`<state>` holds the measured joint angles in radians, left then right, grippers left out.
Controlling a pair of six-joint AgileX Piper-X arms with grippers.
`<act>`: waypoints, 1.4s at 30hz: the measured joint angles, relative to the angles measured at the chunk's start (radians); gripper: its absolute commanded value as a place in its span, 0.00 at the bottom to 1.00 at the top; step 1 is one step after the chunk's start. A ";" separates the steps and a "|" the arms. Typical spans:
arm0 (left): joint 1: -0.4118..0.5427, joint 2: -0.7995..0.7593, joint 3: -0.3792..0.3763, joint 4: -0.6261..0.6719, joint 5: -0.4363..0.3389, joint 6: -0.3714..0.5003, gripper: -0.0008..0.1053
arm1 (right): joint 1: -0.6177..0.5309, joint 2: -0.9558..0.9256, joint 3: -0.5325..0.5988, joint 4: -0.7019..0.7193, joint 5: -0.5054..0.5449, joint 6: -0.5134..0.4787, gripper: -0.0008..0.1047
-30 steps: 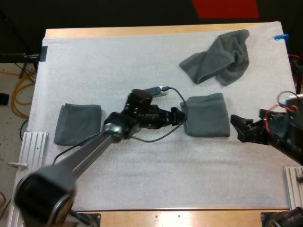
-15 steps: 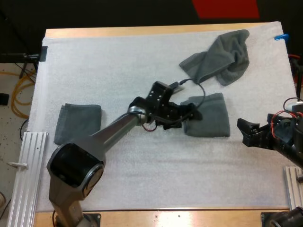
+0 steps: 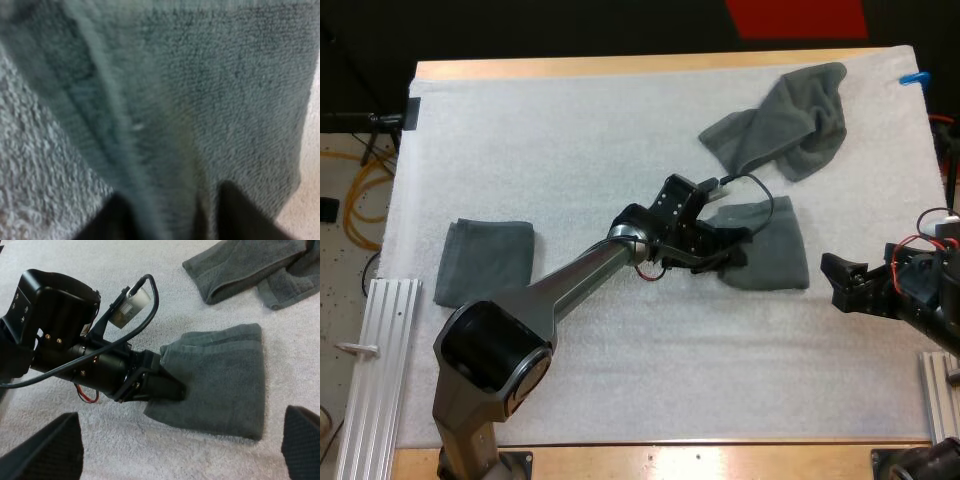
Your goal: Pick towel from pile fold and stack
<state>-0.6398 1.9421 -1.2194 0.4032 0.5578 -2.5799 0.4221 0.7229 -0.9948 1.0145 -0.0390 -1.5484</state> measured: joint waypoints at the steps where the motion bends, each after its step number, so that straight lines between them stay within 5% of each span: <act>1: 0.000 0.000 0.000 0.000 0.000 0.007 0.10 | 0.000 0.000 0.000 0.000 0.000 0.000 0.75; 3: 0.000 0.000 0.000 0.000 0.007 0.030 0.01 | 0.000 0.000 0.000 0.000 0.000 0.000 0.75; 8: 0.010 0.000 0.000 0.011 0.024 0.152 0.01 | 0.000 0.000 0.000 0.000 0.000 0.000 0.75; 12: 0.064 -0.051 0.000 0.125 -0.010 0.330 0.01 | 0.000 0.000 0.000 0.000 0.000 0.000 0.75; 19: 0.279 -0.244 0.000 0.440 -0.166 0.706 0.01 | 0.000 0.000 0.000 0.000 0.009 0.000 0.75; 25: 0.509 -0.399 -0.001 0.607 -0.214 0.897 0.01 | 0.000 0.000 0.000 -0.003 0.013 0.000 0.75; 30: 0.691 -0.467 -0.003 0.710 -0.217 0.997 0.01 | 0.000 0.000 0.000 -0.008 0.013 0.000 0.75; 35: 0.835 -0.471 -0.003 0.728 -0.181 1.009 0.01 | 0.000 0.000 0.000 -0.008 0.013 0.000 0.75; 42: 0.916 -0.409 -0.003 0.751 -0.116 1.010 0.01 | 0.000 0.000 0.000 -0.008 0.013 0.000 0.75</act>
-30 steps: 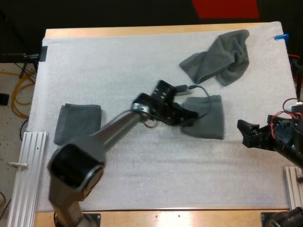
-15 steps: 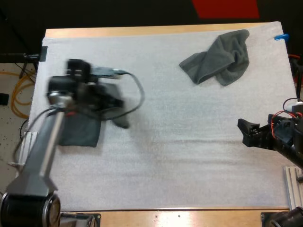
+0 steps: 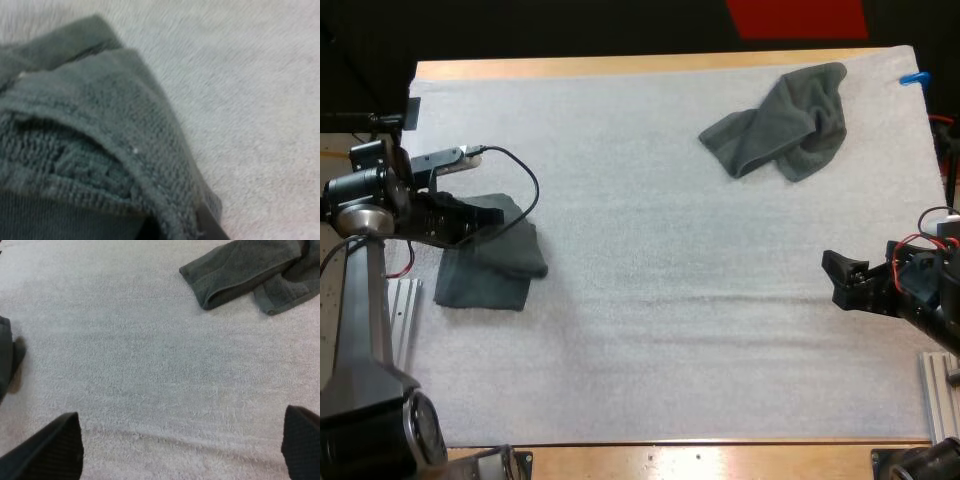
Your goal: Pick towel from pile fold and stack
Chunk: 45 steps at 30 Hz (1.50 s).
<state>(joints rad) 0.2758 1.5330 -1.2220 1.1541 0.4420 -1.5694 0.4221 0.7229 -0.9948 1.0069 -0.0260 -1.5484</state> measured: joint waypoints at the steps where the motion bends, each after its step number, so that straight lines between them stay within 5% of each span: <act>1: 0.003 0.010 0.000 0.006 -0.006 0.003 0.01 | 0.000 0.000 0.000 0.000 0.000 0.000 0.75; 6: 0.004 0.047 0.000 0.058 -0.113 0.034 0.06 | 0.000 0.000 0.000 0.000 0.000 0.000 0.75; 16: 0.004 0.054 0.000 0.077 -0.385 0.037 0.64 | 0.000 0.000 0.000 -0.007 -0.065 0.000 0.75; 20: 0.004 0.054 0.000 0.078 -0.512 0.023 0.70 | 0.000 0.000 0.000 -0.032 -0.163 0.002 0.75; 30: -0.033 0.028 0.002 0.059 -0.347 0.018 0.70 | 0.000 0.000 0.027 -0.153 -0.508 0.020 0.75; 39: -0.160 0.028 0.163 -0.106 -0.340 -0.018 0.70 | 0.001 0.000 0.034 -0.199 -0.538 0.077 0.75; 45: -0.162 -0.064 0.157 -0.112 -0.340 -0.025 0.70 | 0.001 0.000 0.034 -0.199 -0.538 0.102 0.75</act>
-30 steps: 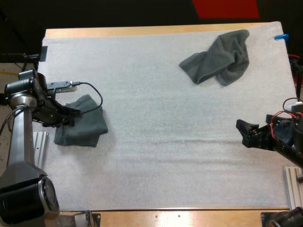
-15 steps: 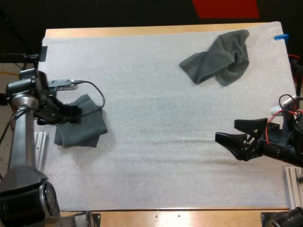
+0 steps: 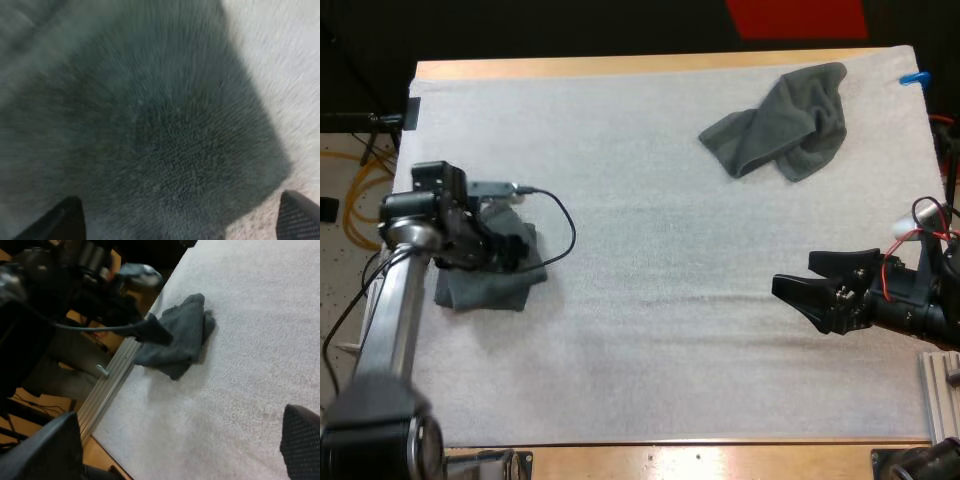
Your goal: Pick towel from pile fold and stack
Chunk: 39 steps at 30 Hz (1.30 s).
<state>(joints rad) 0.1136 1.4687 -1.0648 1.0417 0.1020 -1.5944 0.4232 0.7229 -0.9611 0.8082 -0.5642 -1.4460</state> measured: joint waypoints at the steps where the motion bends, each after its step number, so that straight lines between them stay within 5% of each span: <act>1: 0.000 -0.038 -0.006 -0.005 0.000 0.000 0.70 | 0.000 0.002 0.000 0.000 0.000 0.007 0.75; 7: 0.000 -0.299 -0.018 -0.025 0.002 0.000 0.70 | 0.000 0.033 0.011 -0.005 0.024 0.050 0.75; 15: 0.000 -0.565 -0.018 0.071 0.002 0.000 0.70 | -0.012 0.121 0.022 -0.005 0.243 -0.022 0.75; 23: 0.000 -0.761 -0.018 0.101 0.002 0.000 0.70 | -0.324 0.147 0.023 0.020 0.238 -0.111 0.75; 27: 0.000 -0.798 -0.018 0.101 0.002 0.002 0.70 | -0.449 0.094 0.023 0.117 0.292 -0.201 0.75; 31: -0.063 -0.824 -0.018 0.101 -0.020 0.039 0.70 | -0.471 -0.036 0.023 0.200 0.474 -0.310 0.75; 39: -0.125 -0.954 -0.018 0.101 -0.064 0.046 0.70 | -0.471 -0.319 0.023 0.266 0.507 -0.347 0.75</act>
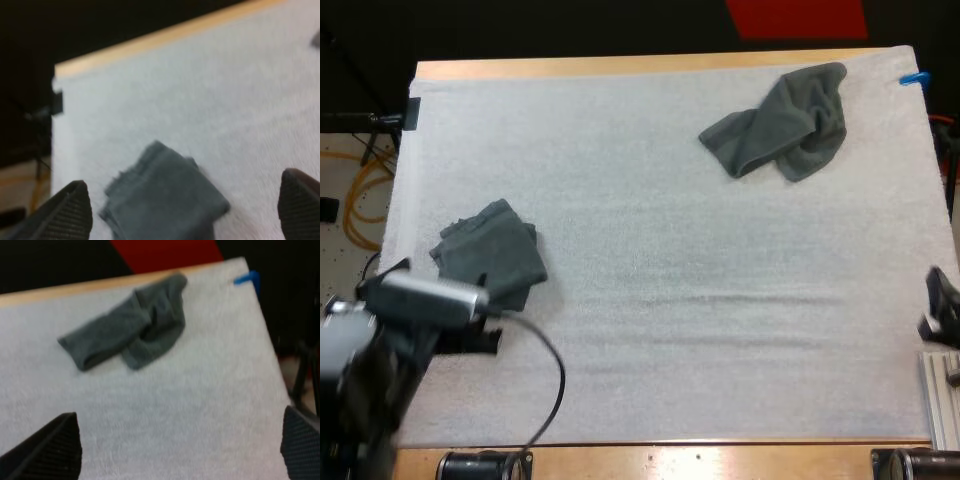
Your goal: Pick towel from pile fold and stack
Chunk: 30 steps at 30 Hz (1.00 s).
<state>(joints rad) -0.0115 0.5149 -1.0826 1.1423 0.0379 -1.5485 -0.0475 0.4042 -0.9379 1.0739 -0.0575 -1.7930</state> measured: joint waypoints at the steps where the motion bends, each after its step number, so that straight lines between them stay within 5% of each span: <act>1: 0.000 -0.030 0.000 0.000 -0.012 0.000 0.70 | 0.000 -0.039 0.000 0.004 0.000 -0.001 0.75; 11: 0.000 -0.356 0.075 0.011 -0.038 0.014 0.70 | 0.000 -0.343 0.041 0.007 0.000 -0.002 0.75; 17: 0.000 -0.522 0.163 0.151 -0.038 0.014 0.70 | 0.000 -0.420 0.100 0.014 0.000 -0.002 0.75; 25: 0.002 -0.529 0.246 0.366 -0.050 0.014 0.70 | 0.000 -0.419 0.154 0.067 0.004 0.001 0.75; 30: 0.002 -0.529 0.294 0.337 -0.055 0.014 0.70 | 0.000 -0.419 0.171 0.049 0.004 0.001 0.75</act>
<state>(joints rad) -0.0100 -0.0144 -0.7884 1.4789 -0.0171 -1.5345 -0.0475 -0.0152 -0.7669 1.1231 -0.0538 -1.7916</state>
